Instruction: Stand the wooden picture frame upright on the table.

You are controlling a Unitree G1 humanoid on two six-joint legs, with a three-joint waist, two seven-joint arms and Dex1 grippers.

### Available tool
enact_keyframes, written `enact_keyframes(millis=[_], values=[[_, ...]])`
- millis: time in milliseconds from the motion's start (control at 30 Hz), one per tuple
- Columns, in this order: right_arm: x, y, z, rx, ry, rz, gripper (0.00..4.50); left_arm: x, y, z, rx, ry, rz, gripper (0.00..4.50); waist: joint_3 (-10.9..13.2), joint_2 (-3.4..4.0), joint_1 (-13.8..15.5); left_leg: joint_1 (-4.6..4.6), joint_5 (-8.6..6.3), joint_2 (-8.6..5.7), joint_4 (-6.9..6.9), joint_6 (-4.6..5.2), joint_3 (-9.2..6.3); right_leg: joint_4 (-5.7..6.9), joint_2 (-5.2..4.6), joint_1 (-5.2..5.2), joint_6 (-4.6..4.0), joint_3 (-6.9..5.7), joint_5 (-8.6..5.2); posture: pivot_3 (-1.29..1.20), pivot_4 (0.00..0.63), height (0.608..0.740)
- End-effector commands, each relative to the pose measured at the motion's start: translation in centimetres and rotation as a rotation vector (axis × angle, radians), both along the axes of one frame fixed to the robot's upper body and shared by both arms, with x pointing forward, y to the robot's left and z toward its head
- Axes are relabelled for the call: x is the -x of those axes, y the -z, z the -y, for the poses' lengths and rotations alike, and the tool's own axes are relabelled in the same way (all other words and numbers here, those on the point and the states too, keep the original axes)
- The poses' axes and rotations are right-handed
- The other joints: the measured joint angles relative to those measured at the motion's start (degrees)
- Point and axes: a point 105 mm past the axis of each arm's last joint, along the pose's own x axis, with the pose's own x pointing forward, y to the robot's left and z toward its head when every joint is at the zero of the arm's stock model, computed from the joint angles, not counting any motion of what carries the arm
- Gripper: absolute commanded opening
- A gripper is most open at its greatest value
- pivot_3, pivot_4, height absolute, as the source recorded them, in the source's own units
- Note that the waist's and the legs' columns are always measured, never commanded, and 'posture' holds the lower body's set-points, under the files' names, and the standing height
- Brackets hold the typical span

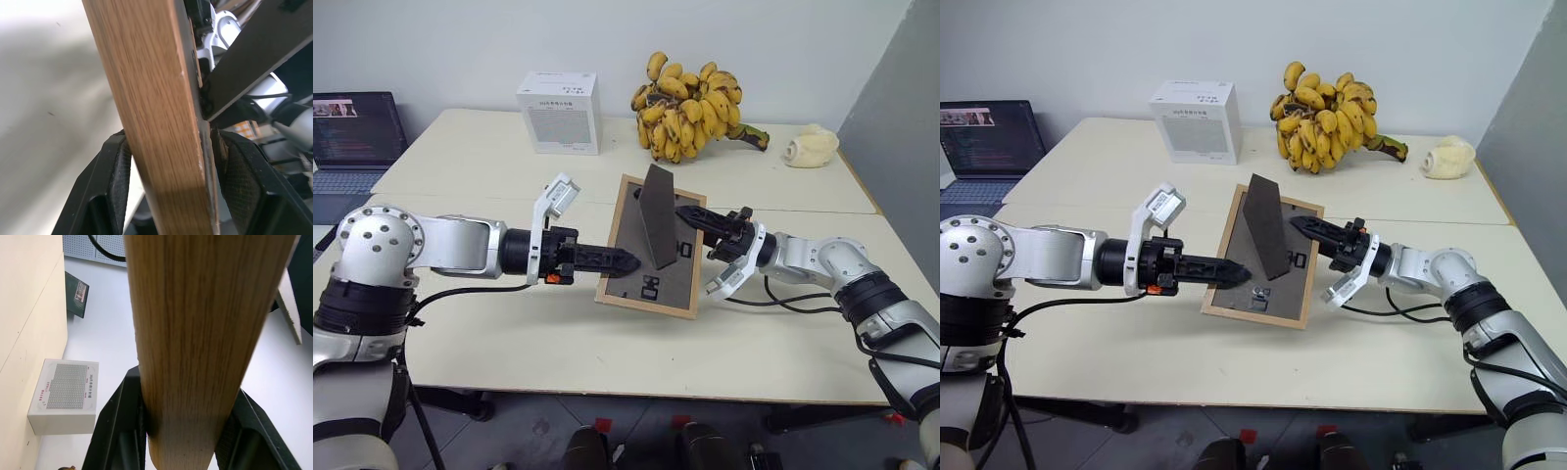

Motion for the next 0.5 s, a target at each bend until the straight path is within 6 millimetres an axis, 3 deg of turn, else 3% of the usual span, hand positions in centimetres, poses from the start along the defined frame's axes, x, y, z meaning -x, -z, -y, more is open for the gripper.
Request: enact_keyframes(millis=[33,233,500], values=[[-0.4,-1.8,-0.1,-0.035,-0.006,0.002,1.37,1.5,-3.5,-1.2,0.037,-0.004,0.416,2.64,0.0,0.03,-0.5,0.01,0.00,0.00,-0.02,0.00,0.05,0.00,0.00,-0.01,0.00,0.06,0.00,0.00,0.150,0.740],[-2.1,-0.6,0.6,0.003,0.056,-0.081,1.37,4.2,-2.1,-3.2,-0.001,-0.048,0.592,2.64,0.0,0.02,-0.5,0.01,0.00,0.05,-0.05,0.00,0.08,0.01,-0.02,0.00,-0.10,0.02,-0.05,0.00,0.150,0.740],[-3.7,-0.6,1.0,-0.063,0.103,-0.246,1.37,7.0,0.3,-5.5,-0.062,-0.276,0.630,2.64,0.1,-0.06,-0.9,0.00,-0.01,0.07,-0.02,0.01,0.02,0.04,-0.04,0.00,-0.14,-0.03,-0.07,0.00,0.150,0.740]])
